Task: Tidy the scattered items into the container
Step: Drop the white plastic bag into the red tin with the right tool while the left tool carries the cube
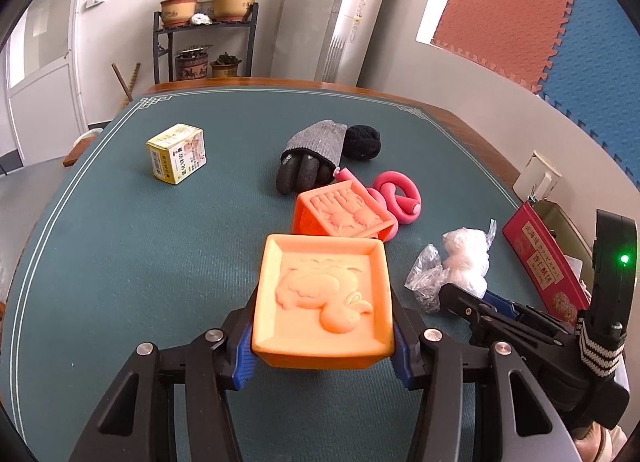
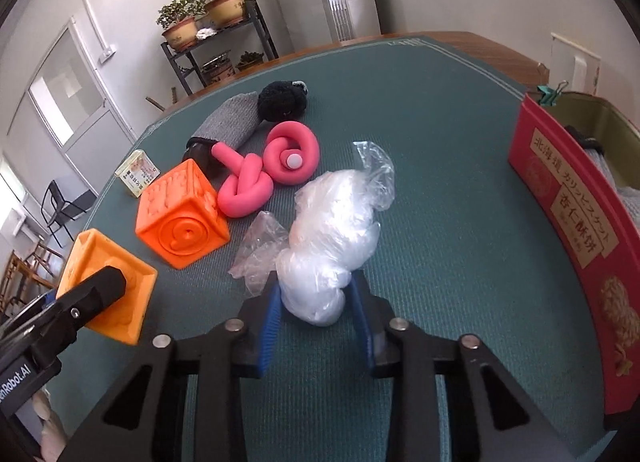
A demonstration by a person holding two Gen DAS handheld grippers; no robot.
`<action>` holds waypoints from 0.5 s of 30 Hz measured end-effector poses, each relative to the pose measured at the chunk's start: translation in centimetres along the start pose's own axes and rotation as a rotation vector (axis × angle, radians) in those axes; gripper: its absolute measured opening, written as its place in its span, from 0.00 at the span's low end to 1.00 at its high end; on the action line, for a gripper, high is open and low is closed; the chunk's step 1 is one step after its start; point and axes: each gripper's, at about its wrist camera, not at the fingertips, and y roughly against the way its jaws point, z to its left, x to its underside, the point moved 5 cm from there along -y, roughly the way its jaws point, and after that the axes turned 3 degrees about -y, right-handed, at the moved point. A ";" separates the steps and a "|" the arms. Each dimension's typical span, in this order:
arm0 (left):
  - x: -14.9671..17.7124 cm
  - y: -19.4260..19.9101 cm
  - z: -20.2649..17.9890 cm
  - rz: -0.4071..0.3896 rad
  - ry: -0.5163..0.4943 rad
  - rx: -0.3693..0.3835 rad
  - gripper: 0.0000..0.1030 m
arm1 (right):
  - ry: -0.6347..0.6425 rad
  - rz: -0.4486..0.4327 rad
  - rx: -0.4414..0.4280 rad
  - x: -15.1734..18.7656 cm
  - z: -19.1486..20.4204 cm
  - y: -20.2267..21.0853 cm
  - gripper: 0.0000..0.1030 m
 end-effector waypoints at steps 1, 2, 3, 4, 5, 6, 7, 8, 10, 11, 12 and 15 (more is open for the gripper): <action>0.0 0.0 -0.1 -0.001 -0.001 0.001 0.53 | 0.000 -0.001 -0.005 0.0 0.0 0.1 0.31; 0.0 0.1 -0.1 -0.003 -0.004 0.002 0.53 | 0.000 -0.007 -0.007 0.0 0.1 0.2 0.31; 0.0 0.1 -0.2 -0.005 -0.007 0.003 0.53 | -0.001 -0.015 -0.008 0.0 0.1 0.4 0.31; 0.0 0.1 -0.3 -0.006 -0.009 0.003 0.53 | -0.001 -0.026 -0.008 -0.1 0.1 0.7 0.31; 0.0 0.2 -0.4 -0.007 -0.012 0.004 0.53 | -0.002 -0.040 -0.008 -0.1 0.1 1.0 0.31; 0.0 0.2 -0.5 -0.008 -0.015 0.005 0.53 | -0.002 -0.053 -0.007 -0.1 0.1 1.4 0.31; 0.1 0.3 -0.6 -0.010 -0.018 0.005 0.53 | -0.002 -0.068 -0.005 -0.1 0.0 1.9 0.31; 0.1 0.3 -0.7 -0.011 -0.020 0.006 0.53 | -0.005 -0.084 -0.002 -0.1 -0.1 2.4 0.31; 0.1 0.5 -1.0 -0.017 -0.029 0.008 0.53 | -0.014 -0.119 0.005 -0.1 -0.6 3.7 0.31; 0.2 0.6 -1.2 -0.020 -0.034 0.009 0.53 | -0.021 -0.140 0.009 -0.1 -0.9 4.4 0.31; 0.2 0.7 -1.4 -0.023 -0.040 0.010 0.53 | -0.029 -0.160 0.013 -0.1 -1.2 5.2 0.30; 0.5 0.7 -2.2 -0.024 -0.059 0.014 0.53 | -0.045 -0.241 0.051 -0.1 -2.6 8.1 0.31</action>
